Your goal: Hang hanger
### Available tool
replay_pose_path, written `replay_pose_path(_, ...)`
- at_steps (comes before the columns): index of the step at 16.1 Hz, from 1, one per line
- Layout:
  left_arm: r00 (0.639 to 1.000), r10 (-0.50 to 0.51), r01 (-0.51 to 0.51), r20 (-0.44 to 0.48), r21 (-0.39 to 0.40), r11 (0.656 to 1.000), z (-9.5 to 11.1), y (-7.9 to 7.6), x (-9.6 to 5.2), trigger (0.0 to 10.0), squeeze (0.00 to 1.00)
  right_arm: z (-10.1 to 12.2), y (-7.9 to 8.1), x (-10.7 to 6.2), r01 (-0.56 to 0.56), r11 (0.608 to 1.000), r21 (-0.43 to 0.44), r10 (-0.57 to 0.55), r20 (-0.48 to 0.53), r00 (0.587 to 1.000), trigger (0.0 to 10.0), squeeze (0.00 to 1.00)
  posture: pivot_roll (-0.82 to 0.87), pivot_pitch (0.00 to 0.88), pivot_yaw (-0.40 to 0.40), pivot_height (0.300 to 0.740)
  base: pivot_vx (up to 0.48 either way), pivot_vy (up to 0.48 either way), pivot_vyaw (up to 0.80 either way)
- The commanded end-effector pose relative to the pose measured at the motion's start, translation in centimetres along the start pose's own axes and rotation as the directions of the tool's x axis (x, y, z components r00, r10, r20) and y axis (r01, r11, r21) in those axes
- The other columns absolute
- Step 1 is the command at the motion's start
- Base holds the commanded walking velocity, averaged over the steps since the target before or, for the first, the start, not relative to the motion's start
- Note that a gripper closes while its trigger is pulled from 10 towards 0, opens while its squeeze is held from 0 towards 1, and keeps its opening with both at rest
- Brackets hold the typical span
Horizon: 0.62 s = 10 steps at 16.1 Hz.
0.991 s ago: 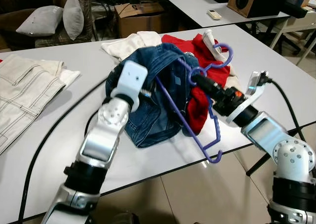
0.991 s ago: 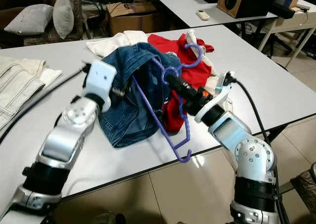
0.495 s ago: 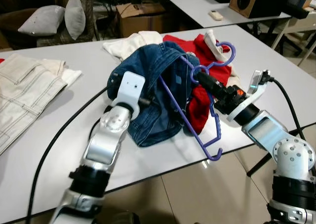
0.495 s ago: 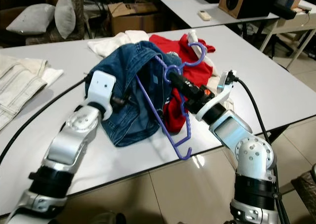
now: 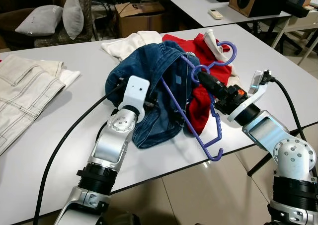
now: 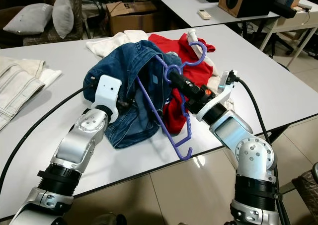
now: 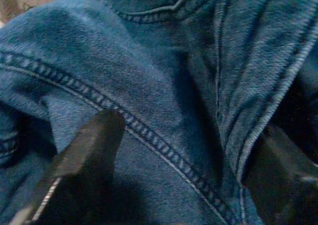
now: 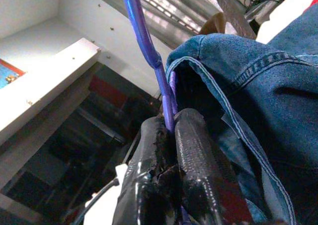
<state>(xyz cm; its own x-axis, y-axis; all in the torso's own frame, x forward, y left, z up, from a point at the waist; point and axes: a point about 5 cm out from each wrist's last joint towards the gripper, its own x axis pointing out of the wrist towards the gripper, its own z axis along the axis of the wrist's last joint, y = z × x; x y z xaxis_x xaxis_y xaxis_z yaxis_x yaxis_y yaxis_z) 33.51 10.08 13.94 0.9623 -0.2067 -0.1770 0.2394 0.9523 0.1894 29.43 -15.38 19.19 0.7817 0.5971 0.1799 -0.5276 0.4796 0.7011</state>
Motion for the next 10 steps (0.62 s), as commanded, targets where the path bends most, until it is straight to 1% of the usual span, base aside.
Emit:
replay_pose_path(1, 0.999, 0.003, -0.002, 0.04, -0.022, 1.0, 0.56, 0.25, 0.29, 0.0, 0.0, 0.76, 0.5, 0.35, -0.021, 1.0, -0.015, 0.022, 0.033, 0.999, 10.0, 0.0, -0.09, 0.0, -0.001, 0.74, 0.0, 0.0, 0.0)
replay_pose_path(2, 0.999, -0.001, 0.003, 0.042, -0.029, 1.0, 0.55, 0.27, 0.45, 0.0, 0.0, 0.74, 0.5, 0.36, -0.021, 1.0, -0.015, 0.022, 0.032, 0.999, 10.0, 0.0, -0.09, 0.0, -0.002, 0.74, 0.0, 0.0, 0.0)
replay_pose_path(5, 0.994, -0.026, 0.034, 0.103, -0.081, 0.996, 1.03, 0.21, 0.88, 0.0, 0.0, 0.64, 0.49, 0.29, -0.02, 1.0, -0.014, 0.02, 0.029, 0.999, 10.0, 0.0, -0.1, 0.0, 0.002, 0.74, 0.0, 0.0, 0.0)
replay_pose_path(8, 0.993, -0.027, 0.035, 0.113, -0.074, 0.997, 0.81, 0.55, 0.84, 0.0, 0.0, 0.62, 0.37, 0.12, -0.012, 1.0, -0.017, 0.012, 0.031, 0.999, 10.0, 0.0, -0.09, 0.0, 0.005, 0.74, 0.0, 0.0, 0.0)
replay_pose_path(10, 0.988, -0.065, 0.075, 0.14, -0.067, 0.995, 0.86, 0.72, 0.51, 0.0, 0.0, 0.51, 0.27, 0.04, -0.005, 1.0, -0.018, 0.006, 0.031, 0.999, 10.0, 0.0, -0.09, 0.0, 0.009, 0.74, 0.0, 0.0, 0.0)
